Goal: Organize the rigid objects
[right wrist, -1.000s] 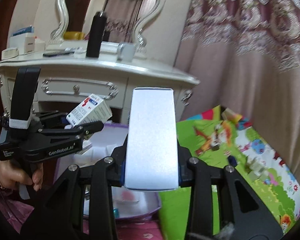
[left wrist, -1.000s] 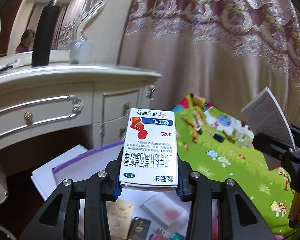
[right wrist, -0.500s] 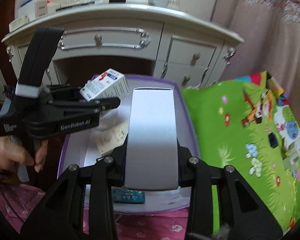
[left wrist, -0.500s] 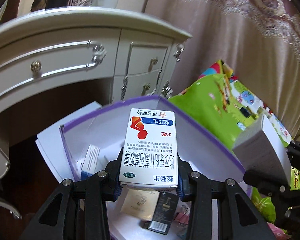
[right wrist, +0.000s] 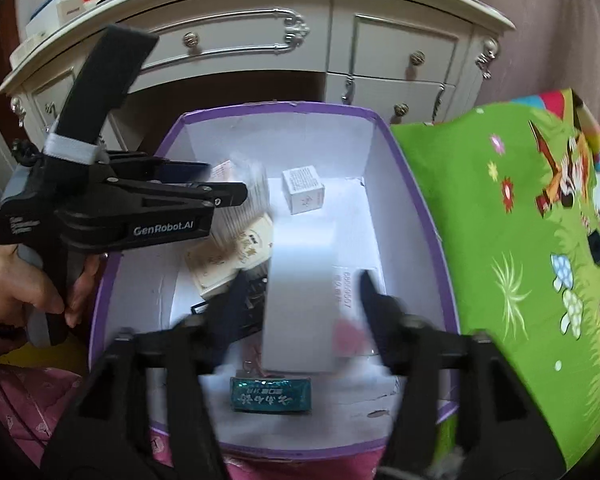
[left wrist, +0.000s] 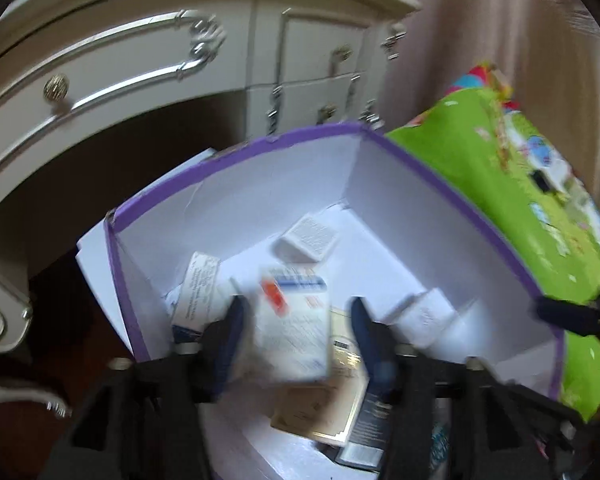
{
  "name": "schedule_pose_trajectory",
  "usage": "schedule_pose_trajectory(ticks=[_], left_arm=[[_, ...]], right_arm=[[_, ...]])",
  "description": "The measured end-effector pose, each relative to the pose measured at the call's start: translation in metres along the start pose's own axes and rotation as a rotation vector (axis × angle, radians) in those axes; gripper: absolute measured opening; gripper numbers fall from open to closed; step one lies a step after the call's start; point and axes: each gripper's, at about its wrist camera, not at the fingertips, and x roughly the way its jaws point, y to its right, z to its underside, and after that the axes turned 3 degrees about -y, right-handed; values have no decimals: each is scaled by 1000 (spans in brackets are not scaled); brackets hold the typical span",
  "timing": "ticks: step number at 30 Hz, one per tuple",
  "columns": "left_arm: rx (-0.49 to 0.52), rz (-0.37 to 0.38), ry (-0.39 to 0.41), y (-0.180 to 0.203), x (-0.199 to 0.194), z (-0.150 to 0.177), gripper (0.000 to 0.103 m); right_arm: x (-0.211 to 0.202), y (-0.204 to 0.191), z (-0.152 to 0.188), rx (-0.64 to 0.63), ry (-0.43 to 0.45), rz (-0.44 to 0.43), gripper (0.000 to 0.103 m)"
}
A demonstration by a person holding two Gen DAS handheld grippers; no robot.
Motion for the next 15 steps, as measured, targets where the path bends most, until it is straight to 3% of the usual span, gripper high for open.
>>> schedule_pose_trajectory(ticks=[4,7,11,15], left_arm=[[-23,-43,48,11,-10,-8,80],[30,-10,80,37,-19,-22,84],[125,136,64,92,-15,-40,89],[177,279,-65,157,18,-53,90]], right_arm=[[-19,42,11,119,64,45,75],[-38,101,28,231,103,170,83],[-56,191,65,419,88,363,85],[-82,286,88,616,122,520,88]])
